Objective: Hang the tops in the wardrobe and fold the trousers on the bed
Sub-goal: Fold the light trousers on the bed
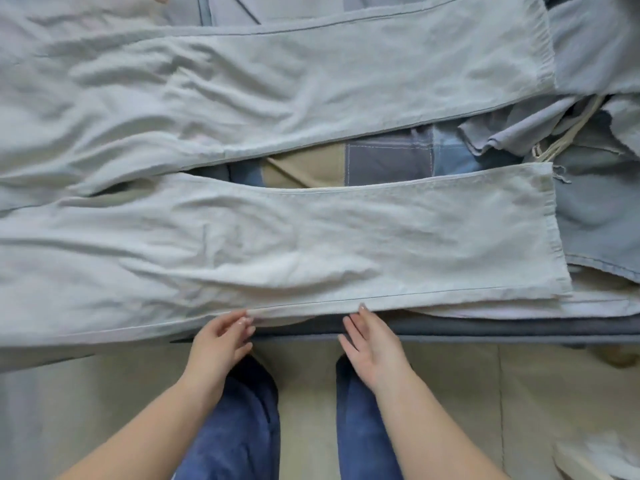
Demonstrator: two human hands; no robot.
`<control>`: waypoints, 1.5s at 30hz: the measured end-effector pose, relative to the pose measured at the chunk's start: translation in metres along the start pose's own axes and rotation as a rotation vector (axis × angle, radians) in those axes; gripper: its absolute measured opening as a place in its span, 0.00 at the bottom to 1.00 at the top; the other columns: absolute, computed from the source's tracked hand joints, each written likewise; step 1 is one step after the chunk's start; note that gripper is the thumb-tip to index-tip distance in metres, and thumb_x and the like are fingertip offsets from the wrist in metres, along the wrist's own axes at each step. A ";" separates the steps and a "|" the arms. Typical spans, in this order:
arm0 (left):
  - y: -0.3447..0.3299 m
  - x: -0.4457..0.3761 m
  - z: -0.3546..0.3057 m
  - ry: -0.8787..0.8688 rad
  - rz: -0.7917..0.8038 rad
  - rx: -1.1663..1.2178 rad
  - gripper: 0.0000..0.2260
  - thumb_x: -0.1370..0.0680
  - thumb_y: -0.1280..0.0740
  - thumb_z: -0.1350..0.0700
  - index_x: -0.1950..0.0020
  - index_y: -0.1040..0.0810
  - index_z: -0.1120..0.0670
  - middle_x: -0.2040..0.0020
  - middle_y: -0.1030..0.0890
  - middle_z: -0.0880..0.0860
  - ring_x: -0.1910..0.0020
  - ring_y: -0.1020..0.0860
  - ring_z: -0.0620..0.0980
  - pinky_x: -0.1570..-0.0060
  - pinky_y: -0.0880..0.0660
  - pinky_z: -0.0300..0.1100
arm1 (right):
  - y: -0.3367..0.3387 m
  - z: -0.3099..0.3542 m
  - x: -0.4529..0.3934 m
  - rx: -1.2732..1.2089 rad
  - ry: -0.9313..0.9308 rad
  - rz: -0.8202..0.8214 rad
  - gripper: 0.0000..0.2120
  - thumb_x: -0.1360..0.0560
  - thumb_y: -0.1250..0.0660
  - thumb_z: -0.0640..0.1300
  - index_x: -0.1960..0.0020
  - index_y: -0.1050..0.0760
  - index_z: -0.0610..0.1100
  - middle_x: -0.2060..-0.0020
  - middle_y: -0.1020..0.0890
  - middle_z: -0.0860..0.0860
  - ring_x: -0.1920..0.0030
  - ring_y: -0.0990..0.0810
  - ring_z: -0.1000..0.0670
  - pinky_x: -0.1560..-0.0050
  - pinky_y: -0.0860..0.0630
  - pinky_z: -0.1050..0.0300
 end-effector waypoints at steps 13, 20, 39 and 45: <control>0.204 -0.043 0.004 0.176 -0.035 0.356 0.11 0.20 0.37 0.50 0.43 0.26 0.56 0.42 0.22 0.53 0.43 0.22 0.49 0.46 0.25 0.47 | -0.185 -0.241 0.033 0.088 -0.132 -0.010 0.14 0.25 0.31 0.48 0.43 0.26 0.42 0.47 0.21 0.46 0.45 0.22 0.49 0.40 0.26 0.52; 0.272 -0.080 -0.011 0.196 -0.044 0.648 0.21 0.21 0.35 0.48 0.32 0.29 0.56 0.32 0.26 0.54 0.33 0.28 0.53 0.47 0.25 0.46 | -0.225 -0.295 0.038 0.126 -0.095 -0.062 0.12 0.25 0.31 0.49 0.44 0.26 0.44 0.52 0.21 0.47 0.68 0.29 0.56 0.70 0.32 0.66; 0.380 -0.062 -0.084 -0.140 -0.521 1.035 0.08 0.23 0.40 0.61 0.59 0.26 0.54 0.62 0.21 0.50 0.63 0.22 0.46 0.65 0.23 0.38 | -0.240 -0.195 0.077 -0.048 0.449 -0.122 0.03 0.23 0.35 0.43 0.51 0.24 0.45 0.56 0.19 0.50 0.57 0.21 0.53 0.53 0.23 0.60; 0.369 -0.043 -0.166 -0.293 -0.402 1.084 0.07 0.22 0.39 0.60 0.57 0.23 0.54 0.60 0.19 0.53 0.59 0.19 0.50 0.53 0.19 0.45 | -0.311 -0.092 0.122 0.158 0.706 -0.037 0.04 0.22 0.35 0.44 0.56 0.26 0.47 0.60 0.20 0.51 0.60 0.21 0.54 0.57 0.23 0.60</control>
Point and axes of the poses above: each hand's wrist, its own x-axis away from the middle knuckle, its own y-axis out of the back of the hand, z = x × y, the point moved 8 cm from there along -x, towards the middle knuckle
